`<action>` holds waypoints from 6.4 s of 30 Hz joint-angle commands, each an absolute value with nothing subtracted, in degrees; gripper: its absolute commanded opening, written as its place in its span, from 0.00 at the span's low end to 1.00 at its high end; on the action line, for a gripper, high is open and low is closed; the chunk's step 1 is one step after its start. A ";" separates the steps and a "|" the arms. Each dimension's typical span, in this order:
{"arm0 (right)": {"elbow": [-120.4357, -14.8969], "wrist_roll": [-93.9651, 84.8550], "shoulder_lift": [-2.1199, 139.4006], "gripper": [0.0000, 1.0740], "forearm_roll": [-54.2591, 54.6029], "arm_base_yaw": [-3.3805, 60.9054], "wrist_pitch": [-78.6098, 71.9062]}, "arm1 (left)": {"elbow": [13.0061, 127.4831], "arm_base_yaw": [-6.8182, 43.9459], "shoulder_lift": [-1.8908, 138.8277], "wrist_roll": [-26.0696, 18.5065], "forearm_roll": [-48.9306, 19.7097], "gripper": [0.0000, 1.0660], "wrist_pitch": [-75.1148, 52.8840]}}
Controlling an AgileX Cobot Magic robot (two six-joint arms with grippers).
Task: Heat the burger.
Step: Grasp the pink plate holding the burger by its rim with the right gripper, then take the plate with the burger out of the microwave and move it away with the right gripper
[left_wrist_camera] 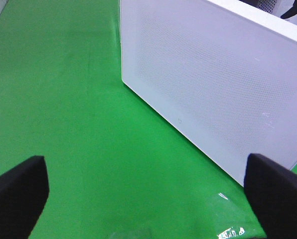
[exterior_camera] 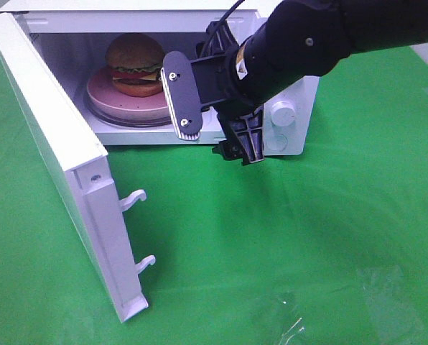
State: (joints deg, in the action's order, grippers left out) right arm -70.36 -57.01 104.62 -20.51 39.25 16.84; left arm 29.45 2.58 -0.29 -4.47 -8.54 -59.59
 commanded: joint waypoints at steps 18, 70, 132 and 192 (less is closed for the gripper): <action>-85.37 -56.38 119.86 0.83 -20.40 39.30 15.18 | 29.22 2.52 -1.32 -4.24 -8.59 0.94 -59.19; -112.36 -55.75 140.32 0.20 -15.01 39.94 15.99 | 29.22 2.52 -1.32 -4.24 -6.47 0.94 -59.24; -77.69 -72.08 117.51 0.00 -10.60 41.14 -0.40 | 29.22 2.52 -1.32 -4.24 -6.47 0.94 -59.24; -37.41 -71.62 80.39 0.00 -10.54 41.37 -2.06 | 29.22 2.52 -1.32 -4.24 -6.47 0.94 -59.24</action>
